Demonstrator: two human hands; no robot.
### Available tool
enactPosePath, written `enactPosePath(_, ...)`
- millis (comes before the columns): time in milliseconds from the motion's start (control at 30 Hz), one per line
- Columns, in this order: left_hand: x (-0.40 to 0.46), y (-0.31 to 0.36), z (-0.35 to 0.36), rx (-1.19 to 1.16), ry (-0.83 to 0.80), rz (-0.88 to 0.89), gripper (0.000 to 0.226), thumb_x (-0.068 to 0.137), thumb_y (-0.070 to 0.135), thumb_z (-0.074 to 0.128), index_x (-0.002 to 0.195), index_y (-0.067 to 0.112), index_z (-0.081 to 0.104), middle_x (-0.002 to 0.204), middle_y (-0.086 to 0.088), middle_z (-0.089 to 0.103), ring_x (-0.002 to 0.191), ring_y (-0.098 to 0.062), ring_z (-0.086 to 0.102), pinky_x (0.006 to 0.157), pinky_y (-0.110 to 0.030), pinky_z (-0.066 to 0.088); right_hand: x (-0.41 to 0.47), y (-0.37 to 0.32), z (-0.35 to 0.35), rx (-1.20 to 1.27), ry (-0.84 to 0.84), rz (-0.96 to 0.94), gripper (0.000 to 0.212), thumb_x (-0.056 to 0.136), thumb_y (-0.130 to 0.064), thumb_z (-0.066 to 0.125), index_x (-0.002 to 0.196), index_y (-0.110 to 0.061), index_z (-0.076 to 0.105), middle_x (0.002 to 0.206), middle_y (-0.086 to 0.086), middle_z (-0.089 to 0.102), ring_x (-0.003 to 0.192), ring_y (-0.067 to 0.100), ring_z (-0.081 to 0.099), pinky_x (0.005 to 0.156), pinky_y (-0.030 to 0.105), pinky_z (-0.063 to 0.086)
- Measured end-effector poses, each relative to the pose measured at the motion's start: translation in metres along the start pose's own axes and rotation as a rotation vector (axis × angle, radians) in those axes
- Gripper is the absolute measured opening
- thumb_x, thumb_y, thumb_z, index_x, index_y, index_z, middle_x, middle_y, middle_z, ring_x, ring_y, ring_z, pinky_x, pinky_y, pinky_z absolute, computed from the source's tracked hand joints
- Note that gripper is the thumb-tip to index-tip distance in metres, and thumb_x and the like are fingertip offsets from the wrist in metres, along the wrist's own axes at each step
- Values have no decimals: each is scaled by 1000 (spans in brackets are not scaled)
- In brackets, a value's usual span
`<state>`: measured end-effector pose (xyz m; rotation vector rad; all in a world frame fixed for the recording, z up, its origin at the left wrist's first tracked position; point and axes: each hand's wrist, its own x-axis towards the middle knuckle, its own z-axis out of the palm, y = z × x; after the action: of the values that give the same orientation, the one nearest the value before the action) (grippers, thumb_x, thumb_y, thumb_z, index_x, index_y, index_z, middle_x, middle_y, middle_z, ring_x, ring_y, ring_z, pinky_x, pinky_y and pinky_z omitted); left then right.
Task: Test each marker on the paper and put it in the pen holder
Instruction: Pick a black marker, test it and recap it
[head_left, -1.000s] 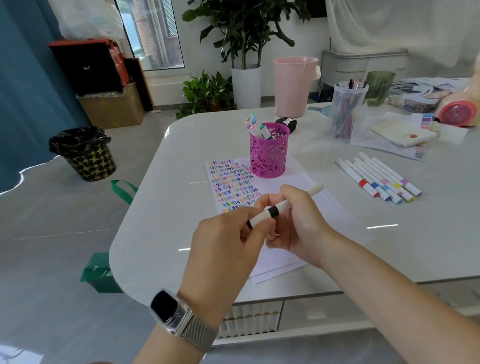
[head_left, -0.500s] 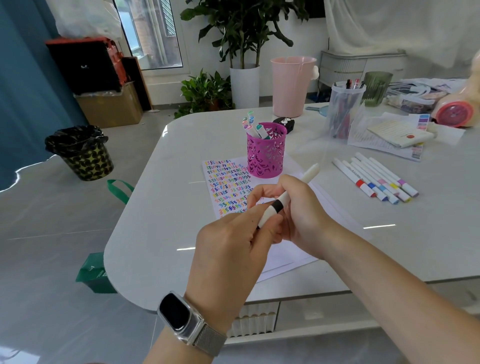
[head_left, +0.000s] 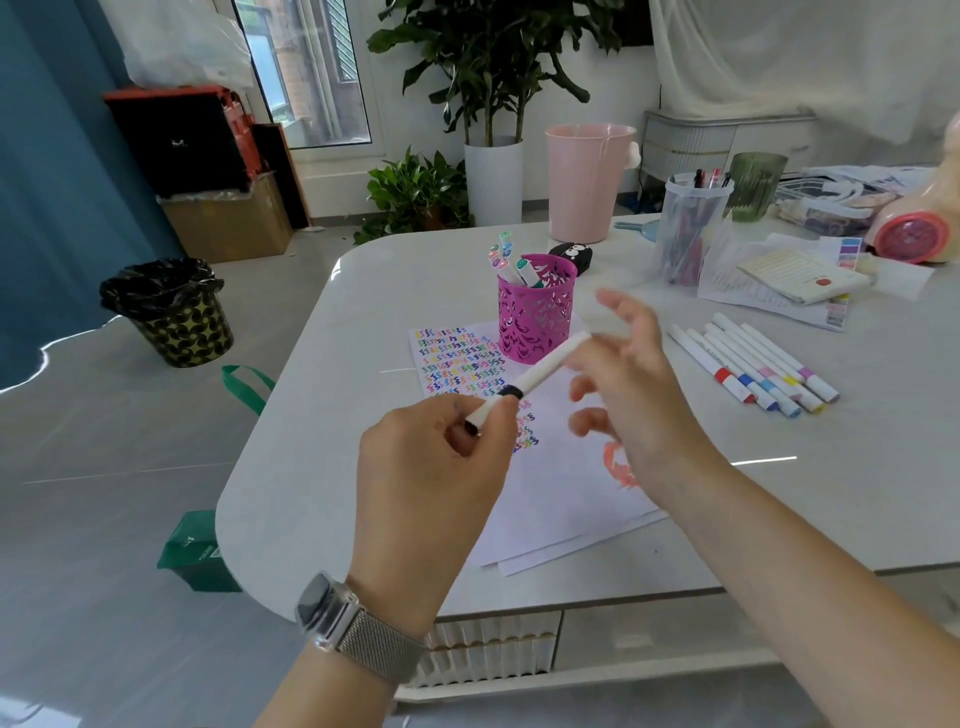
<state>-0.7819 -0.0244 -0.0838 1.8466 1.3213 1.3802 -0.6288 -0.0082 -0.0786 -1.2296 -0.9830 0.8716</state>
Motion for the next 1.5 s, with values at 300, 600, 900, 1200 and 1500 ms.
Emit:
enactPosePath(300,4,-1,-11,-17,79,-101,37,75,41,56,53,11,64,48,-6,62,52,-28,61,58,-46,54,-1,35,3,-906,-368,-761,23,94,-32,48,108,-26,65,103,-8,64,89,12,57,68,35,53)
enactPosePath(600,6,-23,-17,490,-253,-191,38,85,56,47,103,25,57,85,15,62,88,-10,60,80,-33,49,34,5,-6,-594,4,-583,13,94,-17,58,100,-9,67,92,2,64,68,13,62,68,26,54)
enactPosePath(900,0,-28,-22,681,-514,-186,32,91,39,43,118,25,53,108,8,61,101,-14,57,89,-35,49,82,-7,3,-37,293,-229,23,103,-28,37,113,-13,52,101,1,64,86,12,66,80,36,58)
enactPosePath(1200,6,-27,-26,688,-556,-182,32,96,26,32,122,24,50,122,3,56,108,-18,55,93,-36,46,102,5,11,-351,100,-132,27,99,-14,46,122,-1,50,106,9,66,72,11,66,90,43,54)
enactPosePath(1500,2,-25,-29,679,-559,-173,32,94,28,34,124,26,47,121,5,56,104,-17,57,91,-36,48,78,-1,-41,-751,201,-619,51,83,10,46,126,-15,60,113,-3,65,84,10,59,76,12,45)
